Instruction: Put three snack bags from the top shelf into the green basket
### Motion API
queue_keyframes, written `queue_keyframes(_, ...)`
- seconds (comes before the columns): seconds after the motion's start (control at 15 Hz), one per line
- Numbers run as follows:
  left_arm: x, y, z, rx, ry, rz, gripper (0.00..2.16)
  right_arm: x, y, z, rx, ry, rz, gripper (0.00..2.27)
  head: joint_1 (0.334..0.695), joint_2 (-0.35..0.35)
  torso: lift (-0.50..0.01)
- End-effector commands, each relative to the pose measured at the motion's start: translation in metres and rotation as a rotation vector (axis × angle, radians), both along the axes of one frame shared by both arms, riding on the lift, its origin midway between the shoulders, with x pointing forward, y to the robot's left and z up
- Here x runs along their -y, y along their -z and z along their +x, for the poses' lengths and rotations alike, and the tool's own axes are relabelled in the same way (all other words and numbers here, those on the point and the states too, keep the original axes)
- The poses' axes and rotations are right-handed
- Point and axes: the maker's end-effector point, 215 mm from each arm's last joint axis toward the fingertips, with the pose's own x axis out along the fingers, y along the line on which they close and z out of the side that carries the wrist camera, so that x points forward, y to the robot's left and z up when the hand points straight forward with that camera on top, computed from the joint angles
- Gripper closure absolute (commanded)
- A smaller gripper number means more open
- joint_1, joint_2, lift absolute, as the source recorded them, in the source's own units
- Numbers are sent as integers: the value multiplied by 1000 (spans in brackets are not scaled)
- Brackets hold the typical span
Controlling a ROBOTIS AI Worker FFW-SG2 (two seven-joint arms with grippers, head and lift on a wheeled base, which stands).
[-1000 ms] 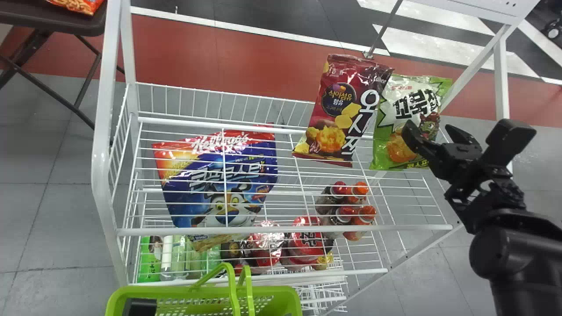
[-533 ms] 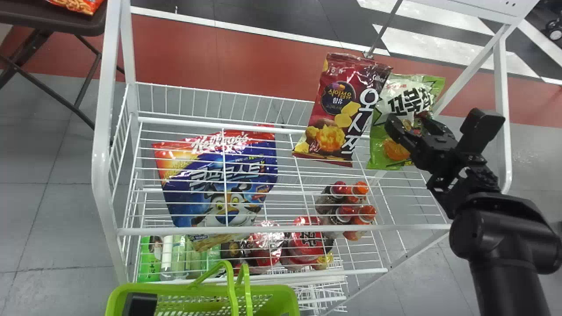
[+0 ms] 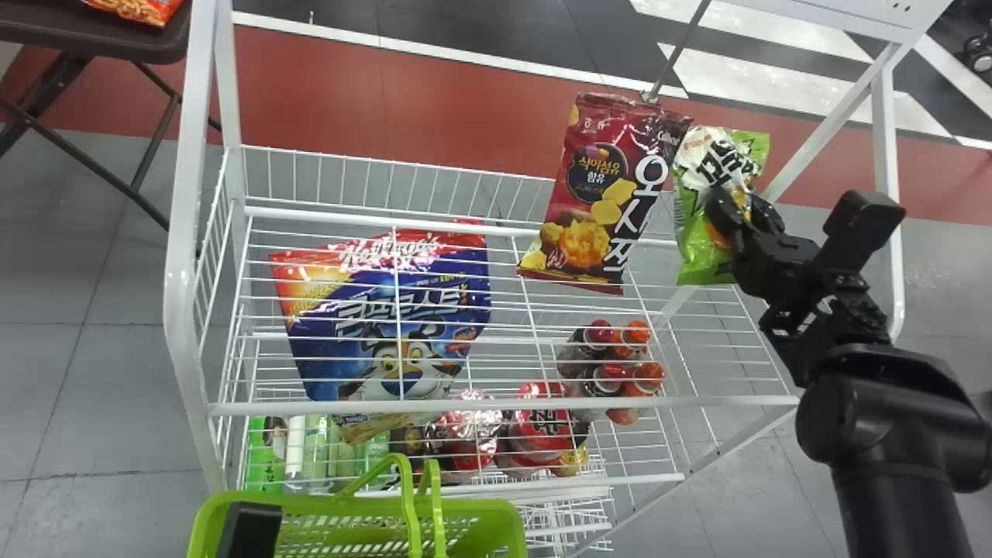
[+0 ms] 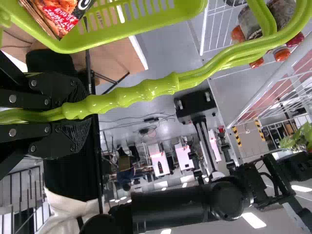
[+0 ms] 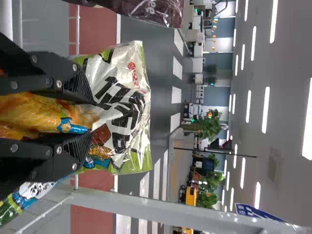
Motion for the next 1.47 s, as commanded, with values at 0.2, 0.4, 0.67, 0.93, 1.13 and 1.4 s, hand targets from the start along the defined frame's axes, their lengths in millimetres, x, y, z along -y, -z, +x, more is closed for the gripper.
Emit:
queue_keyframes(0.2, 0, -1, -6, -7, 0, -7, 2142, -2, -13, -42, 44, 14, 13, 2246, 695, -350, -50)
queue_keyframes(0.4, 1, -3, -10, -13, 3, -15, 2142, -8, -29, -78, 83, 33, 24, 2246, 695, -350, -50)
queue_keyframes(0.67, -1, -6, -11, -4, 5, -17, 2142, -16, -63, -115, 136, 22, 63, 2246, 695, -350, -50)
queue_keyframes(0.93, -2, -10, -7, 9, -2, -16, 2142, -85, -30, -159, -87, -191, 288, 2246, 695, -350, -50)
queue_keyframes(1.13, -3, -13, -2, 21, -10, -13, 2142, -139, 9, -194, -274, -309, 425, 2250, 695, -350, -50)
queue_keyframes(1.4, -1, -17, 2, 34, -11, -17, 2142, -216, 49, -275, -633, -449, 653, 2250, 695, -350, -50)
